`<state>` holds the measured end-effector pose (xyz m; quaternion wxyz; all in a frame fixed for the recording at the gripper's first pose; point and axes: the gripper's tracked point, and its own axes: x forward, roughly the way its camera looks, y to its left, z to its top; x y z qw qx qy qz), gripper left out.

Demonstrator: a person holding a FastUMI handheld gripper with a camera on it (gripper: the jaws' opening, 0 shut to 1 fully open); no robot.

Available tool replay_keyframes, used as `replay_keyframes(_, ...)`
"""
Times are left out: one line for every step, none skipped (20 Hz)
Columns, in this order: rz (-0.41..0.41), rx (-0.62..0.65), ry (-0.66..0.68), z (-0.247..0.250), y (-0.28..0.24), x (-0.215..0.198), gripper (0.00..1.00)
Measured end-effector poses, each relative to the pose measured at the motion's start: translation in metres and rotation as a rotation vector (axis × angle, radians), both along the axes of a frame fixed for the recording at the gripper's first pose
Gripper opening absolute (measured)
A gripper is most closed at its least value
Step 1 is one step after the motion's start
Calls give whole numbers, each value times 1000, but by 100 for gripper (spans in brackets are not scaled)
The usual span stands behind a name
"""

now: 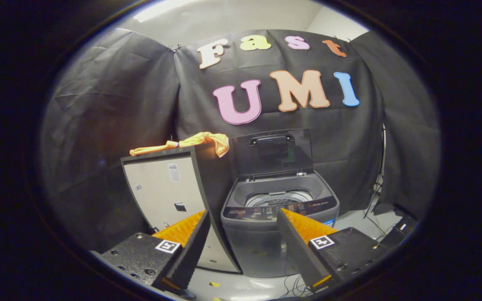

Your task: Put the clothes into the washing machine and then close the washing machine lid.

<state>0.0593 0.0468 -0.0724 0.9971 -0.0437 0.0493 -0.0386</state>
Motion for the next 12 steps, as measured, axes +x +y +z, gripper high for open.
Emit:
replay_keyframes(-16,4,-5,2,3,8,97)
replay_keyframes(-23,5,-10,5,10,17,97)
replay_keyframes(-37,4,-15,9,15,24,97)
replay_keyframes(-50,0,-22,12,19,32,97)
replay_keyframes(-61,-9,-29,17,27,42,97)
replay_keyframes(-67,-21,-34,20,34,50,97)
replay_keyframes(-72,-39,-40,25,41,58,97)
replay_keyframes(-69,-60,-45,29,53,68,97)
replay_keyframes(-53,-75,-50,35,67,80,97)
replay_keyframes(-37,-98,-63,43,83,91,97)
replay_keyframes(-26,-126,-71,52,97,102,97)
replay_keyframes(-14,-131,-78,60,112,114,97)
